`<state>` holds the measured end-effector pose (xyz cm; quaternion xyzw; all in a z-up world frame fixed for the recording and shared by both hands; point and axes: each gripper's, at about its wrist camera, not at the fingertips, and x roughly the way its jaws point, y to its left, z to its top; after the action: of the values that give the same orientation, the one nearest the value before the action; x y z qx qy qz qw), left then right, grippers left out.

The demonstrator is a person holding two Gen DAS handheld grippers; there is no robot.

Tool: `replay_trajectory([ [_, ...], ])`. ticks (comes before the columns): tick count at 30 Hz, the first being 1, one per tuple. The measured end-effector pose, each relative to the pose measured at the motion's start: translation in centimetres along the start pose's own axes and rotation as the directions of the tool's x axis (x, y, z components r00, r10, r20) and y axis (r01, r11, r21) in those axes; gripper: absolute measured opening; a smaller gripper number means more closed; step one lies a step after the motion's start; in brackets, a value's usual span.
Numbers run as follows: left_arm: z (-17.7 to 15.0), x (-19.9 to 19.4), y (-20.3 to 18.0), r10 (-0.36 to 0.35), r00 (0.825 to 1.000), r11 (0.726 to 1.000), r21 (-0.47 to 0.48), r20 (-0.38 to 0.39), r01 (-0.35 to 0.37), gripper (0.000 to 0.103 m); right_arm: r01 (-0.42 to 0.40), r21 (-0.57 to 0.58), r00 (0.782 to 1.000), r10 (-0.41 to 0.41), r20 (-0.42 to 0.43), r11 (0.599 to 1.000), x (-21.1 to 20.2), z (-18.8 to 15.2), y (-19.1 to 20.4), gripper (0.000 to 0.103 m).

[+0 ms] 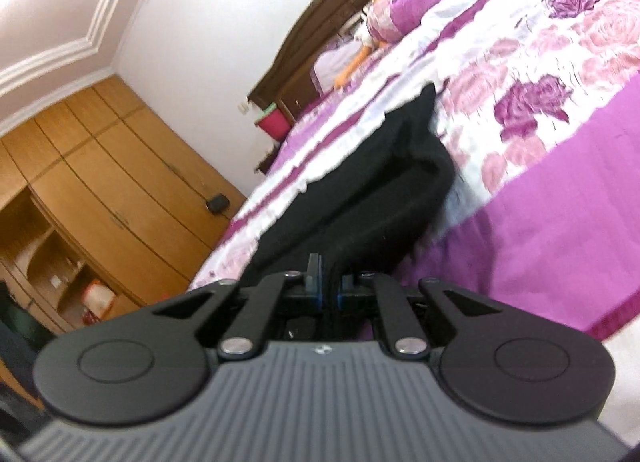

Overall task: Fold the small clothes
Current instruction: 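Grasp the hem end of the black cardigan strip with both grippers, then lift the held hem end and fold it toward the collar with both grippers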

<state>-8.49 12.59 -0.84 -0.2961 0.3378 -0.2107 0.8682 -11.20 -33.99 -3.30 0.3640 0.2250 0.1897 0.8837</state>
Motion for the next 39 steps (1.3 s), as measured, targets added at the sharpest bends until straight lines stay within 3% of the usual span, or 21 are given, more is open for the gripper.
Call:
replay_trajectory([
  [11,4.7,0.2,-1.5,-0.021,0.991,1.000,-0.017,0.132,0.023,0.007,-0.056,0.047,0.990,0.049,0.131,0.997,2.3,3.5,-0.5,0.009],
  [23,11.5,2.8,-2.5,0.037,0.958,0.997,-0.079,0.283,-0.015,0.007,-0.117,0.036,0.965,0.105,0.240,0.992,7.9,8.7,0.6,0.009],
  [28,14.2,5.0,-2.1,0.053,0.951,0.995,-0.097,0.305,-0.024,0.007,-0.097,0.032,0.958,0.085,0.273,0.995,10.3,10.4,0.7,0.009],
  [32,15.8,7.2,-1.9,0.090,0.943,0.995,-0.071,0.321,-0.071,0.007,-0.082,0.019,0.957,0.074,0.281,0.996,12.3,11.7,0.5,0.009],
  [39,18.3,12.5,0.1,0.164,0.945,0.986,-0.062,0.282,-0.153,0.007,0.001,-0.001,0.964,0.000,0.266,1.000,16.7,13.3,-0.7,0.009],
])
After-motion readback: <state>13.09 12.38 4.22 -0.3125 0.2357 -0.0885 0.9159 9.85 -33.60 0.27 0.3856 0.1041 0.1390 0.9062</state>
